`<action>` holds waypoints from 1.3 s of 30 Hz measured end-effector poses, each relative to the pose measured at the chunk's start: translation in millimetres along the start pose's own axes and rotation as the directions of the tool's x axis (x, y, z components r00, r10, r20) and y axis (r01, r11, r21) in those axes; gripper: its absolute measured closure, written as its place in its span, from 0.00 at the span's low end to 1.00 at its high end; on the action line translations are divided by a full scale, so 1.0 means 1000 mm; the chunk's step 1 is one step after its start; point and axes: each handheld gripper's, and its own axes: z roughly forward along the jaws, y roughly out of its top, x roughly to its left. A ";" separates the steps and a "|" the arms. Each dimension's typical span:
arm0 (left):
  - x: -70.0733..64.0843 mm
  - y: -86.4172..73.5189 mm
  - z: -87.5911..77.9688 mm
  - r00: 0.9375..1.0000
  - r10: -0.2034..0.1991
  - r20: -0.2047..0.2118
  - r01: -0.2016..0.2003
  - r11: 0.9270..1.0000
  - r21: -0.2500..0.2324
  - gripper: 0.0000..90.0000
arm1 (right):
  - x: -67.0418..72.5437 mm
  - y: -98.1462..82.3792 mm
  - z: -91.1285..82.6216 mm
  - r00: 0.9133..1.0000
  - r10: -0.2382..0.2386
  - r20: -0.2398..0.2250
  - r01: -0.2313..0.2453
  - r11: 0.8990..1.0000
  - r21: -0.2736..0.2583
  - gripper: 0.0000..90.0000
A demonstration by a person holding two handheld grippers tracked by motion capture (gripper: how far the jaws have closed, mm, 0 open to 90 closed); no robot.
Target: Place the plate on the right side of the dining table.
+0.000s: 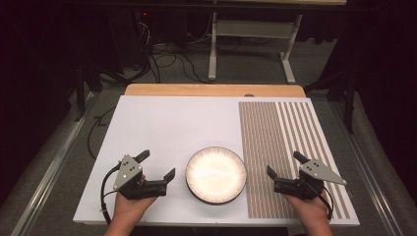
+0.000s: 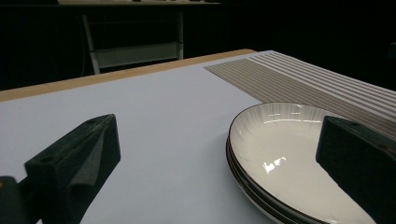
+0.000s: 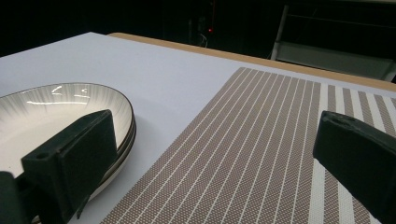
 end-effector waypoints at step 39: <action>0.005 0.000 0.001 1.000 -0.019 -0.022 0.019 0.999 0.031 0.01 | 0.005 0.006 -0.003 1.000 0.012 -0.024 -0.011 1.000 0.022 0.05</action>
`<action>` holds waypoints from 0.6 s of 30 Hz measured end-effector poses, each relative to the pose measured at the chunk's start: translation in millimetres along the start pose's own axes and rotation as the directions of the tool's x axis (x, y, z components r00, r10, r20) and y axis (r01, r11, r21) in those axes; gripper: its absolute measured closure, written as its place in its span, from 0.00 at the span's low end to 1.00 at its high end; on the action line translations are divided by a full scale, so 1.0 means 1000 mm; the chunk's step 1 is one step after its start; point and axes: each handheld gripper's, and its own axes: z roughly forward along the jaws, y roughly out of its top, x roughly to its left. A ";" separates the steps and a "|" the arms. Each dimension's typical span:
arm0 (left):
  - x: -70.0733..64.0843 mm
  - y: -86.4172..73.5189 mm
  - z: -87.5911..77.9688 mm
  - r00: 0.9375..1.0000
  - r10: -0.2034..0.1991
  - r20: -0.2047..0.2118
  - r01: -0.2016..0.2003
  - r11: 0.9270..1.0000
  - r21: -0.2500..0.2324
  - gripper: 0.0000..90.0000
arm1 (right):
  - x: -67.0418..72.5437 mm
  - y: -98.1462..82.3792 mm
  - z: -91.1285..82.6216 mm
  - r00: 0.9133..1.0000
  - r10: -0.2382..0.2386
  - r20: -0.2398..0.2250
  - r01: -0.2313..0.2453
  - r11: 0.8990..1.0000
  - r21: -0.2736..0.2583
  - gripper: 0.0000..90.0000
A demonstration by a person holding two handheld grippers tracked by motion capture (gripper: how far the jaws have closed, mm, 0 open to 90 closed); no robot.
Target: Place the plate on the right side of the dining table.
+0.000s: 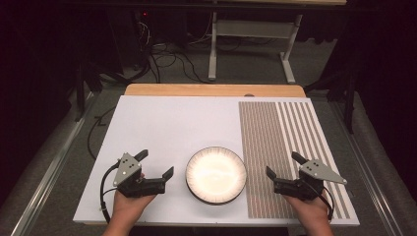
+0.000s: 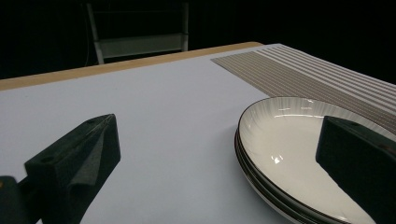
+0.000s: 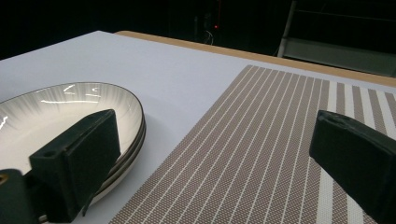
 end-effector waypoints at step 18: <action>-0.002 0.000 0.002 1.000 0.015 0.023 -0.015 1.000 0.022 0.01 | 0.010 0.022 0.009 1.000 -0.011 -0.028 0.012 0.999 0.051 0.44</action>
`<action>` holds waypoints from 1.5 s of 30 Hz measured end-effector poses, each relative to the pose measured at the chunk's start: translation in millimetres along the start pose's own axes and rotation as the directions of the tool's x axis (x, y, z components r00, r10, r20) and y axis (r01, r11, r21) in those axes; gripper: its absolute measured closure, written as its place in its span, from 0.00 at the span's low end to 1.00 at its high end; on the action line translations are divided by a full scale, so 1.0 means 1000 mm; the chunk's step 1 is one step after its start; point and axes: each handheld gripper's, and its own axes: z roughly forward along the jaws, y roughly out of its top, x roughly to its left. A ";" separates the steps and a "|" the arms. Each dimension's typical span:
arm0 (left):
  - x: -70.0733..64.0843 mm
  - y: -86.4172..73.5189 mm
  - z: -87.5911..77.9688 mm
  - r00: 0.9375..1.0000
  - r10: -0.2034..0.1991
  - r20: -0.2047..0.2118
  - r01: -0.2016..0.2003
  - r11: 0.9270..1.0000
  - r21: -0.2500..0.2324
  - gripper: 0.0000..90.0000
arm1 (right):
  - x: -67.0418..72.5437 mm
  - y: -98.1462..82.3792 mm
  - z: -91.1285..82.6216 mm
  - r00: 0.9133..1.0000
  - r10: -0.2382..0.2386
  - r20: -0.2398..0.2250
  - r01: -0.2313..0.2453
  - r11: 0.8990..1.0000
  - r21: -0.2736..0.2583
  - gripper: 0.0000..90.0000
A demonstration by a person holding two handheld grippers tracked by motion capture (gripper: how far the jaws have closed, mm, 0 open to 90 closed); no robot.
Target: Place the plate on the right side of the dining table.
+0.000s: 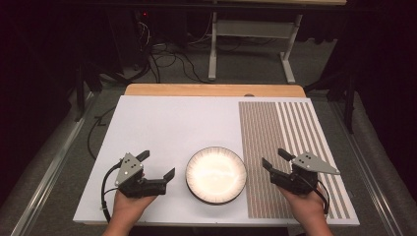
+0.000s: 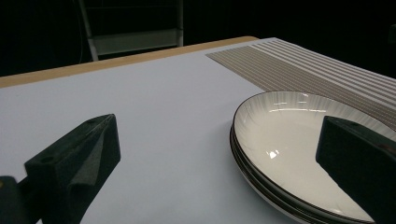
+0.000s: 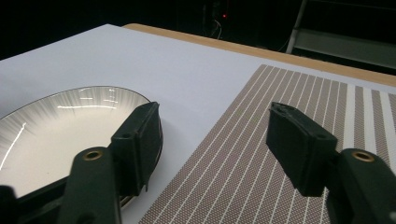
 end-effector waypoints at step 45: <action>-0.001 -0.002 0.006 1.000 0.030 -0.003 -0.029 0.999 0.046 0.01 | 0.023 0.001 0.042 0.976 -0.099 -0.192 0.135 0.974 0.184 1.00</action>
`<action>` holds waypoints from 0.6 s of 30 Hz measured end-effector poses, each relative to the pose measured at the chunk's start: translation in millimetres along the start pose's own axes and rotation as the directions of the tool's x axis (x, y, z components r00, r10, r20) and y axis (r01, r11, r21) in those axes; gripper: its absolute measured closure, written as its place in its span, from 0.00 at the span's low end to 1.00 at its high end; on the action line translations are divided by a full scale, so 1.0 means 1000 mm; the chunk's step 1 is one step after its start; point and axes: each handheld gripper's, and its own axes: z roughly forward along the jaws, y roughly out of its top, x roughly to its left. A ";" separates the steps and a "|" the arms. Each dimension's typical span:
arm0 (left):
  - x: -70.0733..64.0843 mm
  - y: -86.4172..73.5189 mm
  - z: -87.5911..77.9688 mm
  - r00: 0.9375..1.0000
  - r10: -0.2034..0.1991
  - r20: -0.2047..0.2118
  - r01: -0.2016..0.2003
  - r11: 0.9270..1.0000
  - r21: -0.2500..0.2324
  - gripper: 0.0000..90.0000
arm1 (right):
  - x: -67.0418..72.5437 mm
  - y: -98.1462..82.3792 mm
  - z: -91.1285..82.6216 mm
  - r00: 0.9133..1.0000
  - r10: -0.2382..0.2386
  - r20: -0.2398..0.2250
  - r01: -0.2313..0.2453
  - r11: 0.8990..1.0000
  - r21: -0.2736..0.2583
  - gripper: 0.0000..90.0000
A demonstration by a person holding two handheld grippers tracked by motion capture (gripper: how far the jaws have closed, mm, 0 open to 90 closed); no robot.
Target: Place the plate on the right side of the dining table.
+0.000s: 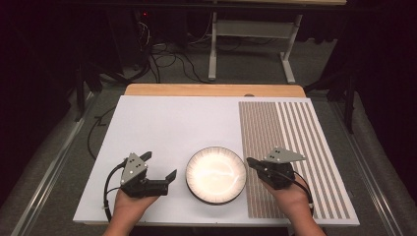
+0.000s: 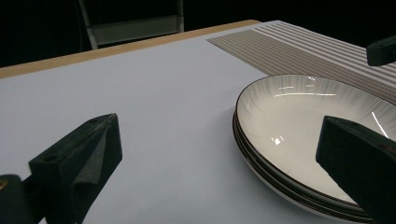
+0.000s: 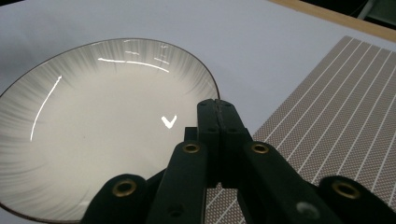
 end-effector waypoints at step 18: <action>0.001 0.002 -0.006 0.999 -0.022 0.024 0.024 0.998 -0.067 0.03 | 0.008 -0.010 0.002 0.998 -0.058 -0.037 0.062 0.991 0.119 1.00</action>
